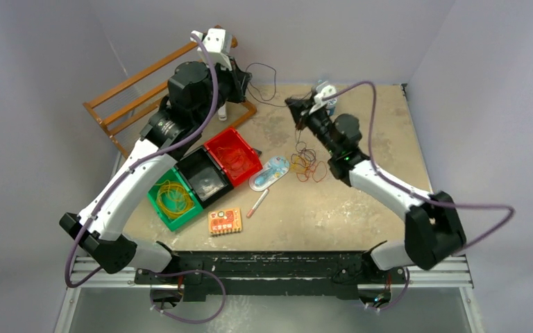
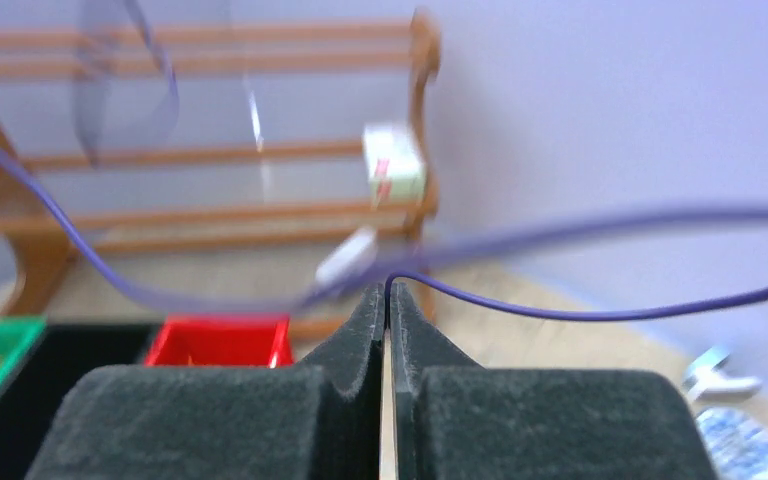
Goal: Untangle the cables
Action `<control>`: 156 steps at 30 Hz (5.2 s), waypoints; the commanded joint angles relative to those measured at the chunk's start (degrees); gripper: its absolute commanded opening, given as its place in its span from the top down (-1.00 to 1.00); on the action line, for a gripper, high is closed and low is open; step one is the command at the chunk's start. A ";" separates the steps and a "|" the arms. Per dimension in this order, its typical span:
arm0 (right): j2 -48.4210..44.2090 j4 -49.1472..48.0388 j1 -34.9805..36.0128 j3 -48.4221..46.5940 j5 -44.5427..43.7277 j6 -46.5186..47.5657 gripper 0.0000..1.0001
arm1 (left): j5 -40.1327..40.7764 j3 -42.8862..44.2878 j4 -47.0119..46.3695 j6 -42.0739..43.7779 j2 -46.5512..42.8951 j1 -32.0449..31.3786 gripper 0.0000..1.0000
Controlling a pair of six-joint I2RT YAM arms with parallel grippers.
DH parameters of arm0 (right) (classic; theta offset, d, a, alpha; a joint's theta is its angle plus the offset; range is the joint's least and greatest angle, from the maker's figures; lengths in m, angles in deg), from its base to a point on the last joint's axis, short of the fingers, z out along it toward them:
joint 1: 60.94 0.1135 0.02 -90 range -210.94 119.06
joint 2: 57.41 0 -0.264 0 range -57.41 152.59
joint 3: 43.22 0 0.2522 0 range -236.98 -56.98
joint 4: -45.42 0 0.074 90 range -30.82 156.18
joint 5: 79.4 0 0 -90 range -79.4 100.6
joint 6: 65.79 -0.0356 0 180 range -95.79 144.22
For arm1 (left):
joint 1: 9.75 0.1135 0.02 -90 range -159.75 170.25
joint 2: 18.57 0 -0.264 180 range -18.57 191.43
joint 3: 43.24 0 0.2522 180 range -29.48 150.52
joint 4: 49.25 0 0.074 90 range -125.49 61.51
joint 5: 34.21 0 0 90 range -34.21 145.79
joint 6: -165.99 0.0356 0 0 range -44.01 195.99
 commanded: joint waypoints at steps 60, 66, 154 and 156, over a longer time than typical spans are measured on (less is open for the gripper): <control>35.90 24.40 20.39 -55.72 26.33 -17.19 1.00 | 48.96 -31.70 24.97 -11.68 -29.00 10.04 1.00; 39.10 24.61 21.53 -57.26 28.09 -18.28 1.00 | 49.40 -32.99 25.07 -11.70 -29.27 10.04 1.00; -3.96 31.18 8.03 -5.20 -11.43 -9.78 0.07 | 12.65 -40.86 -2.55 -11.05 -13.43 15.13 0.19; -3.48 38.12 4.40 -7.40 -8.43 -8.35 0.07 | 8.67 -41.31 -4.76 -11.00 -13.24 15.00 0.19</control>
